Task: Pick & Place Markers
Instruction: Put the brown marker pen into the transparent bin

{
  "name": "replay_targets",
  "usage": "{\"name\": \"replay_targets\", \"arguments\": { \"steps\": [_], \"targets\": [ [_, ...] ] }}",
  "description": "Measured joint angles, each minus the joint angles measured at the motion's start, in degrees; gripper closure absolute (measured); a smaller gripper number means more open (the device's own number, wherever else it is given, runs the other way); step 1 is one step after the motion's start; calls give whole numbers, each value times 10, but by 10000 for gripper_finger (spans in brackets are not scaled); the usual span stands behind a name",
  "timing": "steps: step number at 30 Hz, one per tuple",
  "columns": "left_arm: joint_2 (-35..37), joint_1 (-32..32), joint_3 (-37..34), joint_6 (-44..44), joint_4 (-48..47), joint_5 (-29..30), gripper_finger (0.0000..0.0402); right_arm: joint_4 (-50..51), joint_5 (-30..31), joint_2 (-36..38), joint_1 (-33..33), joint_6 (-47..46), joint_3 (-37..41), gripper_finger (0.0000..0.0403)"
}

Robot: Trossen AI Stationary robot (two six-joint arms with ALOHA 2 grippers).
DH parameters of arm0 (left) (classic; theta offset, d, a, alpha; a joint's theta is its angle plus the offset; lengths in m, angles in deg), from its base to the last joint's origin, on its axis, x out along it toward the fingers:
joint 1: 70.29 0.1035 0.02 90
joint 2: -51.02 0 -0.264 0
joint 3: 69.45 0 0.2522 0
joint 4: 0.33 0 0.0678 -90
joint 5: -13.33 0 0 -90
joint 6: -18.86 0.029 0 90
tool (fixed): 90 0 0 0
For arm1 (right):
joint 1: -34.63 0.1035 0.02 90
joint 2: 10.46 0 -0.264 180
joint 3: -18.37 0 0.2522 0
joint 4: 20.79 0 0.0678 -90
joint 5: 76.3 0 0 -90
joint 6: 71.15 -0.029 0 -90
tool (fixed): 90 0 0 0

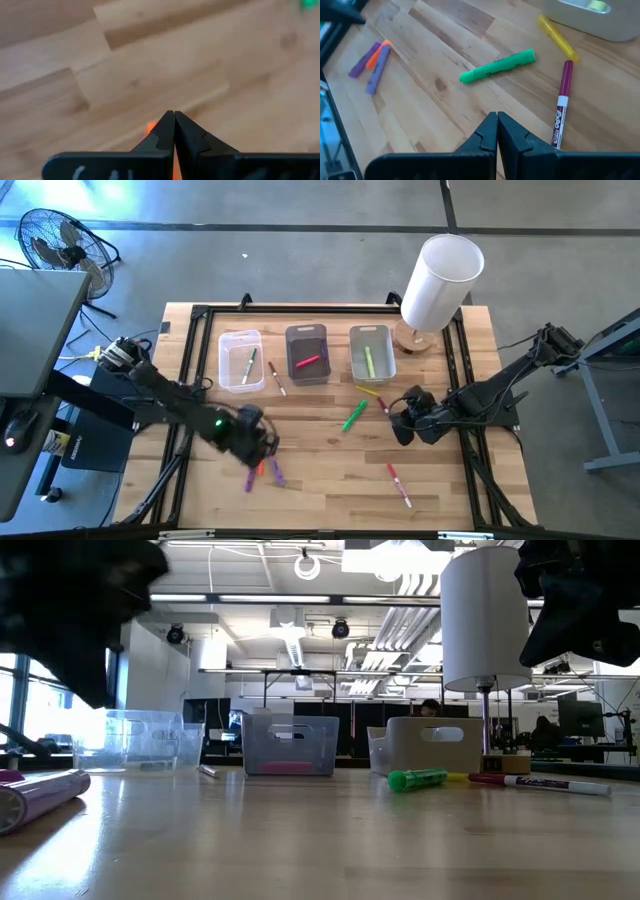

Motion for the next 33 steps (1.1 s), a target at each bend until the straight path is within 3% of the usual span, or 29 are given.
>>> {"name": "replay_targets", "arguments": {
  "steps": [5,12,17,23,33],
  "targets": [
    [-1,59,0,10,20,6,376,0,-17,0,0,43,0,403],
    [-6,137,0,8,33,53,294,0,-44,0,0,89,0,403],
    [-46,176,0,9,84,52,256,0,-46,0,0,99,0,403],
    [-130,190,8,-19,168,47,261,-1,-46,0,0,111,0,403],
    [-242,189,119,-72,35,69,293,5,-52,0,0,118,0,403]
  ]
}}
